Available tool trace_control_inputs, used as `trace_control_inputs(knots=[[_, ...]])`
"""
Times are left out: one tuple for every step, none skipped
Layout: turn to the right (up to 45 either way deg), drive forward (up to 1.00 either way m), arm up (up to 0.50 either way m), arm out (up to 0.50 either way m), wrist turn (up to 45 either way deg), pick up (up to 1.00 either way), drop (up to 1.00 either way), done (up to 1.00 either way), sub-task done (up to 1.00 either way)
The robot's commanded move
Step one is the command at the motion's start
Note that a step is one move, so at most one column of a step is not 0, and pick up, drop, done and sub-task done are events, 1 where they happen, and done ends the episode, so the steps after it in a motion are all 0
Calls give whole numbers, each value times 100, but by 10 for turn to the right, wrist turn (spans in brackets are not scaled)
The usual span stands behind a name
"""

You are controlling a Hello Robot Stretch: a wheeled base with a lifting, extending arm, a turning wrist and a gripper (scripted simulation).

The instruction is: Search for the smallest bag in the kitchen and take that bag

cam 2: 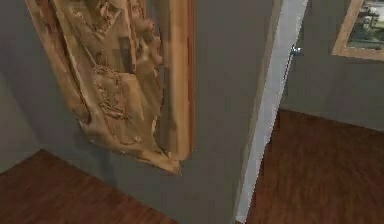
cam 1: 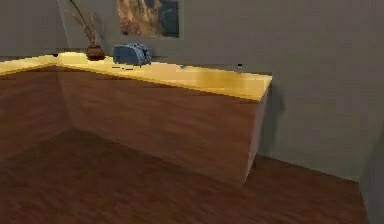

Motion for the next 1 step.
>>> trace_control_inputs(knots=[[-450, 0, 0, 0, 0, 0, 0, 0, 0]])
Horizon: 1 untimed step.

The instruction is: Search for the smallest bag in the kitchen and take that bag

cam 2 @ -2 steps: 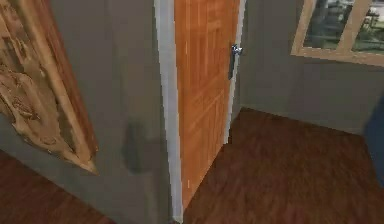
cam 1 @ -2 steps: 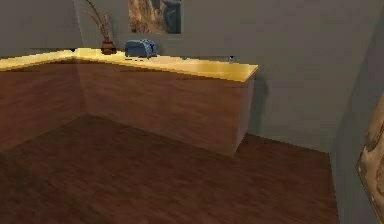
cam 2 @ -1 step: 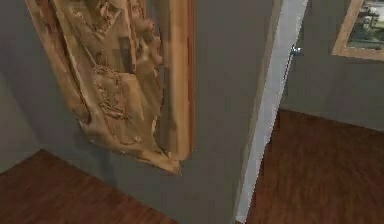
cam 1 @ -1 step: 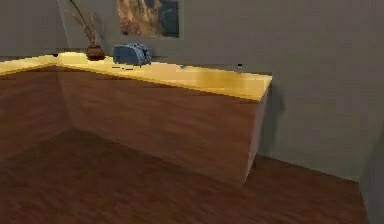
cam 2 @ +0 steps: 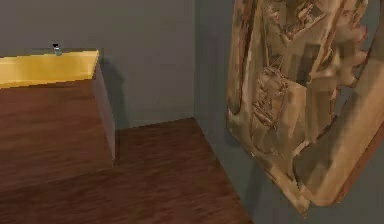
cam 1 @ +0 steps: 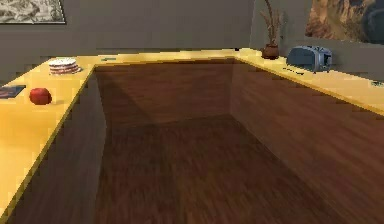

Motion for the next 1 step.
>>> trace_control_inputs(knots=[[-90, 0, 0, 0, 0, 0, 0, 0, 0]])
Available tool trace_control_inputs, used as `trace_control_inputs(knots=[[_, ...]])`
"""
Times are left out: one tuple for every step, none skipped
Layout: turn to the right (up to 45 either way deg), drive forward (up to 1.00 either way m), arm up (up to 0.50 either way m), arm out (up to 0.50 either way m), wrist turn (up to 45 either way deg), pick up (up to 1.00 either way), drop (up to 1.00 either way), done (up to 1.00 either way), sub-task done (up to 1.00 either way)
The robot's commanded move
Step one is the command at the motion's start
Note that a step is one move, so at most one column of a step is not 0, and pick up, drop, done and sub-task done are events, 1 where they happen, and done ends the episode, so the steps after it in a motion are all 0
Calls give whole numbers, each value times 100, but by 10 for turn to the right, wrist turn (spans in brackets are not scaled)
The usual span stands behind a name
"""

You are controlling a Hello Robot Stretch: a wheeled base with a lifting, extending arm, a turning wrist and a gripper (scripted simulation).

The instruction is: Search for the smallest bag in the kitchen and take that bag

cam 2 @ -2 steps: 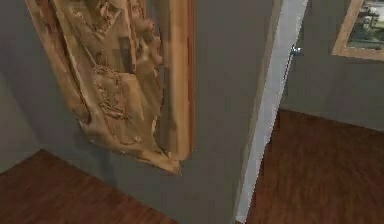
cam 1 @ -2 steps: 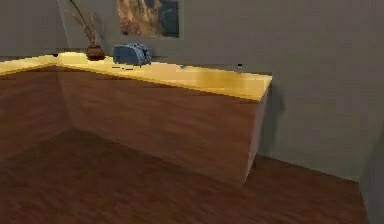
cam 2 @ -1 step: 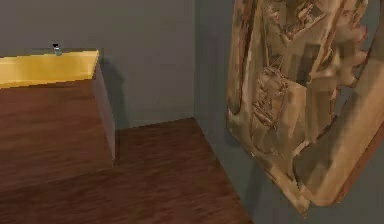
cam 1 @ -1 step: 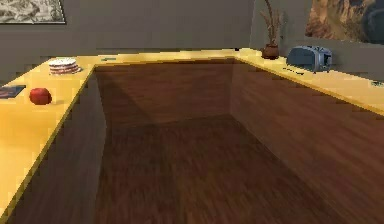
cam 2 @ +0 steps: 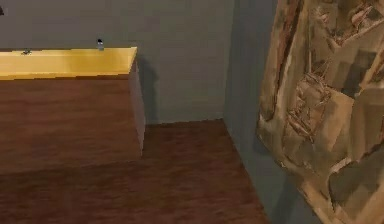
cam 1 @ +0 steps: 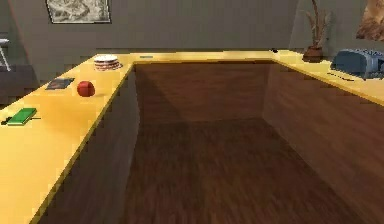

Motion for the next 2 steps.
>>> trace_control_inputs(knots=[[0, 100, 0, 0, 0, 0, 0, 0, 0], [0, 100, 0, 0, 0, 0, 0, 0, 0]])
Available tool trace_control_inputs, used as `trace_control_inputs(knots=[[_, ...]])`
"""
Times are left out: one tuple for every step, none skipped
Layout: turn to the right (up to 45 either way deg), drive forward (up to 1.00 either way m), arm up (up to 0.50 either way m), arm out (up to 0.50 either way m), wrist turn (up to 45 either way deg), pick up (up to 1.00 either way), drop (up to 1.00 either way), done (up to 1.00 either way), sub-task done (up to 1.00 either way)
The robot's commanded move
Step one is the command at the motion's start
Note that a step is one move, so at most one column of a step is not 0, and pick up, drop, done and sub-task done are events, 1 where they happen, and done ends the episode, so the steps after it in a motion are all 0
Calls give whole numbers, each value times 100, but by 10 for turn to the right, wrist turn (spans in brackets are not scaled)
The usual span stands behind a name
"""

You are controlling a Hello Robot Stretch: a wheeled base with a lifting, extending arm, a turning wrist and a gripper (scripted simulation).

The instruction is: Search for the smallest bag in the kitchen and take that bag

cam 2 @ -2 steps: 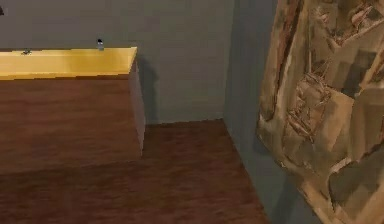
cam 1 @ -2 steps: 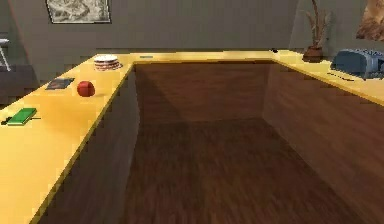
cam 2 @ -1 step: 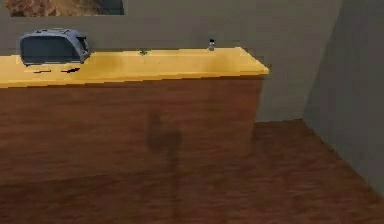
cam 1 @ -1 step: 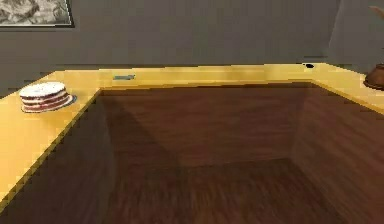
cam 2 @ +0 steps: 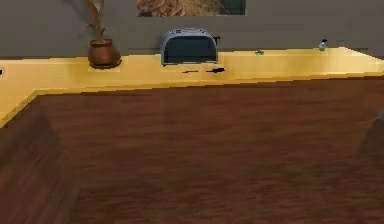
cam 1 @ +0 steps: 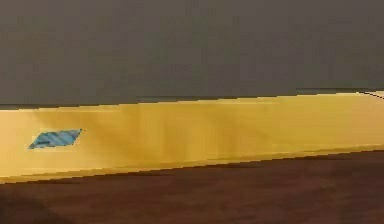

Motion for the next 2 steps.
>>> trace_control_inputs(knots=[[0, 30, 0, 0, 0, 0, 0, 0, 0], [-450, 0, 0, 0, 0, 0, 0, 0, 0]])
